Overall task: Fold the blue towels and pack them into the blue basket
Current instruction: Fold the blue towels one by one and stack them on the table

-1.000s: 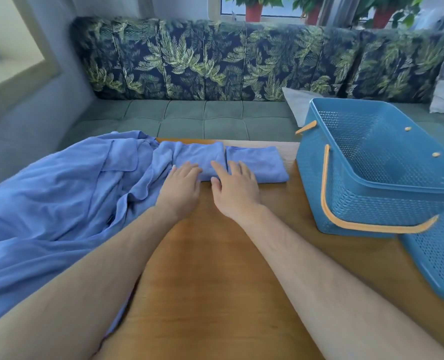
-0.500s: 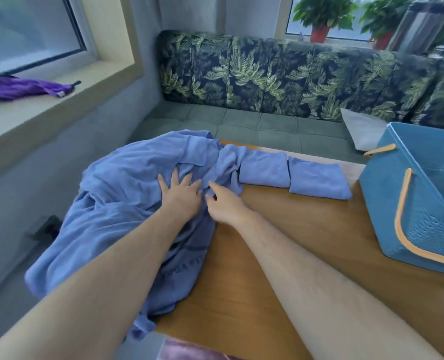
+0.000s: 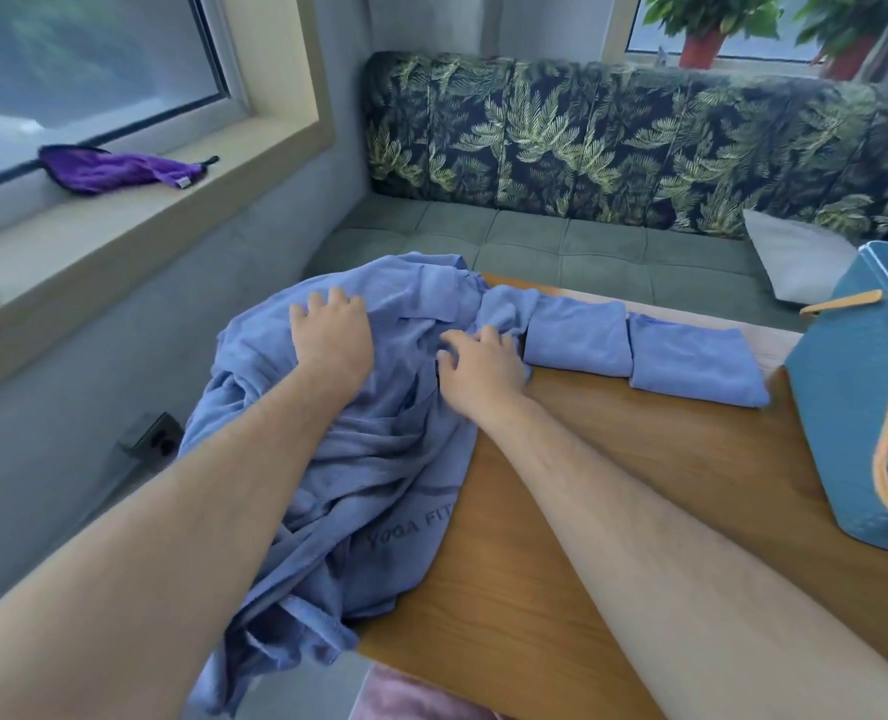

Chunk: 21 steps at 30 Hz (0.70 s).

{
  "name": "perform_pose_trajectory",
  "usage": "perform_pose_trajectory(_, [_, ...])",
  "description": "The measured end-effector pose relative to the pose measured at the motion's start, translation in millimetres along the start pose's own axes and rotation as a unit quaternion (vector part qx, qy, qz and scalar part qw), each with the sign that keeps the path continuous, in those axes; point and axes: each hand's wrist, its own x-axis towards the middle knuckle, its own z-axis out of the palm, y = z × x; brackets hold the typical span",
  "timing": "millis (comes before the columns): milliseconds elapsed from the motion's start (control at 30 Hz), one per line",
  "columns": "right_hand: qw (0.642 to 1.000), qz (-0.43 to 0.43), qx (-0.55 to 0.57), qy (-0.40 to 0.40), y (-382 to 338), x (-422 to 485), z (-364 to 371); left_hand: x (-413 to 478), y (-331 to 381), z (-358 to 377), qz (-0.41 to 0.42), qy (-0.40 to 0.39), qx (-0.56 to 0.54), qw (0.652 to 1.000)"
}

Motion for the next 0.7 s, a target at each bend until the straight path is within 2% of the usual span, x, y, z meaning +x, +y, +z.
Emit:
perform_pose_trajectory(67, [0.998, -0.032, 0.043, 0.019, -9, -2, 0, 0, -4, -6, 0.024, 0.012, -0.016, 1.0])
perform_pose_trajectory(133, [0.993, -0.049, 0.102, 0.037, -16, -5, -5, -1, -4, -14, 0.046, 0.04, -0.076, 0.995])
perform_pose_trajectory(200, [0.979, -0.021, 0.201, 0.035, -22, -6, -11, -6, 2, -29, 0.054, 0.069, -0.176, 0.981])
perform_pose_trajectory(233, [0.961, 0.014, 0.275, 0.004, -27, -8, -18, -11, 7, -39, 0.057, 0.073, -0.23, 0.969])
perform_pose_trajectory(267, [0.928, 0.054, 0.367, -0.033, -33, -9, -25, -18, 13, -48, 0.067, 0.074, -0.284, 0.954])
perform_pose_trajectory(333, [0.829, 0.125, 0.54, -0.078, -34, -9, -39, -37, 28, -69, 0.108, 0.059, -0.369, 0.921])
perform_pose_trajectory(367, [0.794, 0.138, 0.589, -0.062, -30, -11, -45, -47, 36, -78, 0.136, 0.038, -0.395, 0.908])
perform_pose_trajectory(400, [0.781, 0.134, 0.608, -0.032, -25, -12, -51, -56, 44, -85, 0.166, 0.012, -0.414, 0.895])
perform_pose_trajectory(467, [0.8, 0.114, 0.588, 0.031, -10, -19, -67, -68, 54, -92, 0.192, -0.032, -0.451, 0.871])
perform_pose_trajectory(533, [0.836, 0.092, 0.537, 0.072, 9, -27, -80, -72, 58, -95, 0.179, -0.013, -0.478, 0.86])
perform_pose_trajectory(567, [0.848, 0.085, 0.518, 0.079, 16, -35, -89, -70, 60, -94, 0.176, 0.028, -0.466, 0.867])
perform_pose_trajectory(633, [0.858, 0.073, 0.502, 0.086, 36, -51, -101, -67, 66, -94, 0.162, 0.072, -0.388, 0.904])
perform_pose_trajectory(700, [0.86, 0.058, 0.497, 0.096, 54, -72, -119, -66, 75, -93, 0.12, 0.004, -0.313, 0.942])
